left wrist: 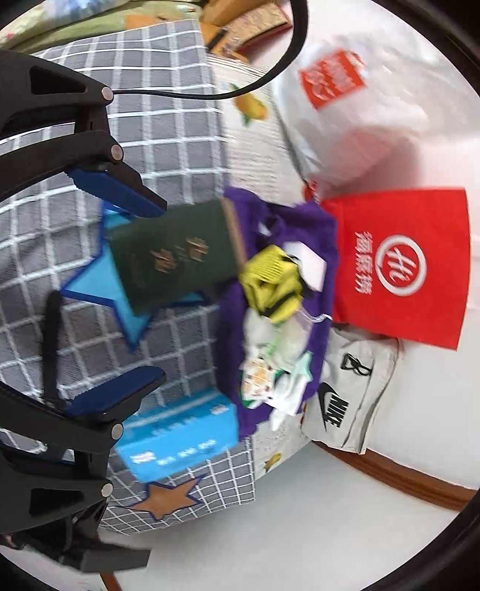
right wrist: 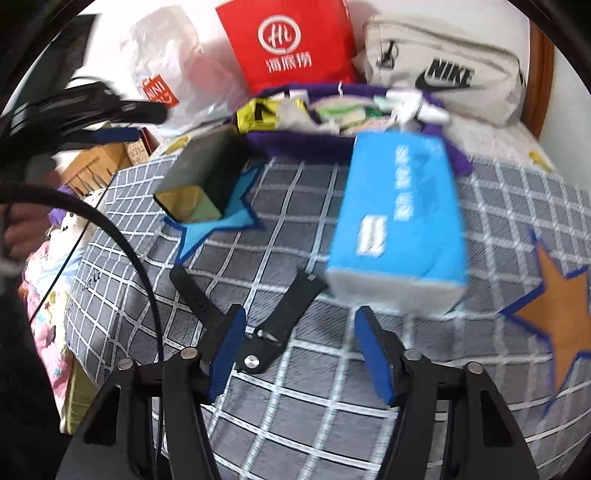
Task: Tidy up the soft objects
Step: 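Grasp a black watch-strap piece on the bed with the right gripper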
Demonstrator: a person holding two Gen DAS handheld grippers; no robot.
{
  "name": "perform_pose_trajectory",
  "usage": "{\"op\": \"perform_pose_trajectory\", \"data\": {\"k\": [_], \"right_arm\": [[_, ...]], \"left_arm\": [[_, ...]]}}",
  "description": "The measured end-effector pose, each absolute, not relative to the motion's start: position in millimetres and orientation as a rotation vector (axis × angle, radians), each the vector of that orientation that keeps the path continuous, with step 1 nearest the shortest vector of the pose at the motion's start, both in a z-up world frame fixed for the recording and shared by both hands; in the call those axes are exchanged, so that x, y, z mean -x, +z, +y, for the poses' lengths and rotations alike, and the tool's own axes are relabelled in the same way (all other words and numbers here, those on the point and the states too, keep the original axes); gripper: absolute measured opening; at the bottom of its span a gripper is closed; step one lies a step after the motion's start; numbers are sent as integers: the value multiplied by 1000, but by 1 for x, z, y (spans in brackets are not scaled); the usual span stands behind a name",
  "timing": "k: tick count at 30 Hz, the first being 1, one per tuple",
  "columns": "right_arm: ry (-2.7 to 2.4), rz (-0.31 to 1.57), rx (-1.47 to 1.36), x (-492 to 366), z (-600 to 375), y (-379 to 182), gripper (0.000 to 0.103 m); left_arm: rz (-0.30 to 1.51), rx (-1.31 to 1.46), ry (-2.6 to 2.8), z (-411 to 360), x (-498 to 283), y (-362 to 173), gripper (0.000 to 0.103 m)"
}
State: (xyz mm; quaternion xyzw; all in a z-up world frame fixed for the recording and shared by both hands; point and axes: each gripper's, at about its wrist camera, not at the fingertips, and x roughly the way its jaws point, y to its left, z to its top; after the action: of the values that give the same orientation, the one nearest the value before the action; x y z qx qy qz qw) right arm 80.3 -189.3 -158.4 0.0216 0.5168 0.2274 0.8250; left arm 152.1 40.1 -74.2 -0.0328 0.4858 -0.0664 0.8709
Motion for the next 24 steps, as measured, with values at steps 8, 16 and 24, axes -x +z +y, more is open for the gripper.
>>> {"op": "perform_pose_trajectory", "data": {"k": [8,16,24], "right_arm": [[424,1141,-68,-85,-169,-187,50],[413,1063,204,-74,-143,-192,38],[409,1147,155,-65,-191,-185,33]], "left_arm": [[1038,196,-106,75,-103,-107,82],[1052,329,-108,79,-77,-138,82],[1054,328,-120,66,-63,-148,82]]}}
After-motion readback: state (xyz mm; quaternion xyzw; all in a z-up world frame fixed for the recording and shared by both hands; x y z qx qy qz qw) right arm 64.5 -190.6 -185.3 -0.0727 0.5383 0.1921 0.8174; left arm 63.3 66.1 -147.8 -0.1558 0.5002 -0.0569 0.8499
